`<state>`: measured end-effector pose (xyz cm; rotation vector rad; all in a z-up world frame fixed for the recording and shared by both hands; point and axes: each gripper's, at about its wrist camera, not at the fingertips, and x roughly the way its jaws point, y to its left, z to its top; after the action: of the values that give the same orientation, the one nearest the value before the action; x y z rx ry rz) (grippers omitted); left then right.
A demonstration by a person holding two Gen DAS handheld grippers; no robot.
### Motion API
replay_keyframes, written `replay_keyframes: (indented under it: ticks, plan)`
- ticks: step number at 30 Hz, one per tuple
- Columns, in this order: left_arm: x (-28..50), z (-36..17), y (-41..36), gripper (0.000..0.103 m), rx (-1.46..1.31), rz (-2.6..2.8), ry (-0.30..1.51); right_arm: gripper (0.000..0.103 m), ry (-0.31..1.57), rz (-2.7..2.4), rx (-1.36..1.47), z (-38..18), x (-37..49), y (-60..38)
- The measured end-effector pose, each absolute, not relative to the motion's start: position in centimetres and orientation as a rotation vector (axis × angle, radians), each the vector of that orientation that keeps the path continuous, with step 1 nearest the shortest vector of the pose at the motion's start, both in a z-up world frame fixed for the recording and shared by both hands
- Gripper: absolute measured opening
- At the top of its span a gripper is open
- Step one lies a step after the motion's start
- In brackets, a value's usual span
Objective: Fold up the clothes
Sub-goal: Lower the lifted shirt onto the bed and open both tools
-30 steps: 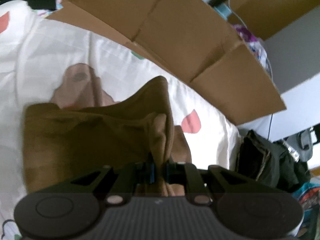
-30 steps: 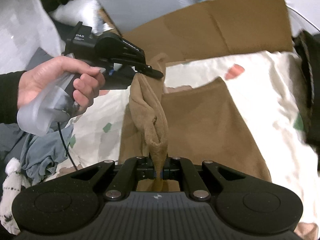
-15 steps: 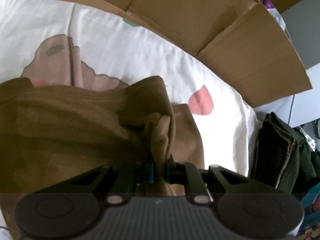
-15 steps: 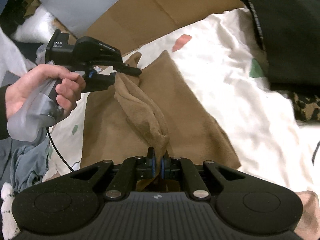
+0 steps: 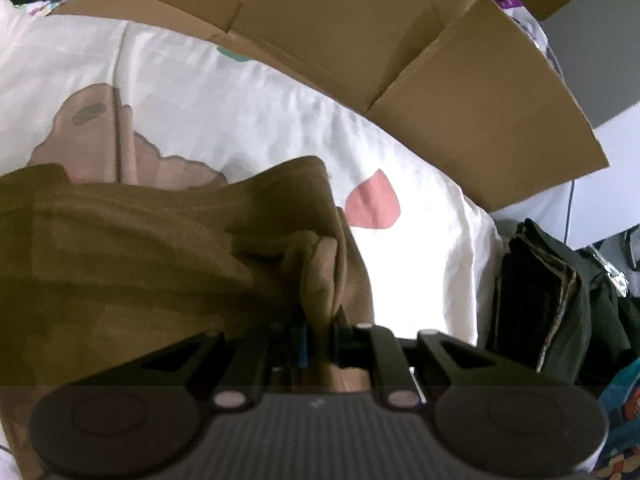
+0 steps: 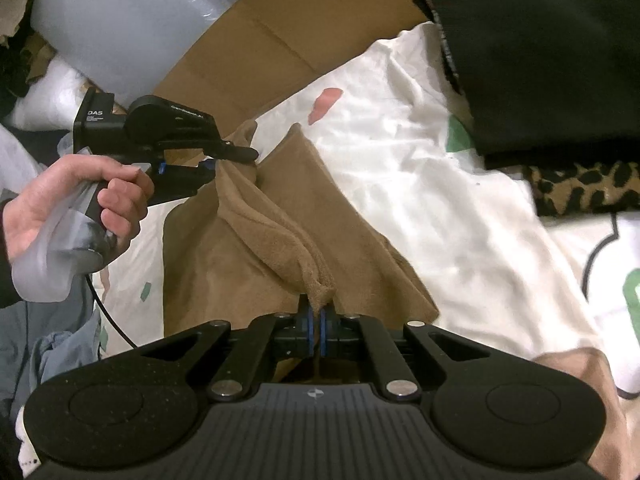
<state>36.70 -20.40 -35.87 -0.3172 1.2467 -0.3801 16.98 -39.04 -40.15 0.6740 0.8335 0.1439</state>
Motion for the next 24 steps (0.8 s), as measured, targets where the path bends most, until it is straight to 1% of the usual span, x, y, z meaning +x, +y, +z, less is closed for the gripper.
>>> replay_keyframes:
  ticks: [10,15,19,24]
  plan:
    - [36.5,-36.3,-22.9,0.012,-0.258,-0.389,1.249,0.001,0.847,0.104,0.703,-40.6,15.8,-40.5]
    - [37.2,-37.8,-23.6,0.013,-0.251,-0.376,1.278,0.001,0.863,0.093,0.718,-41.2,15.7,-40.9]
    - [37.7,-37.3,-23.8,0.022,-0.233,-0.441,1.261,0.001,0.860,0.084,0.726,-41.3,15.6,-41.3]
    - [38.4,-35.6,-23.4,0.023,-0.182,-0.528,1.239,0.000,0.856,0.072,0.736,-41.3,15.5,-41.7]
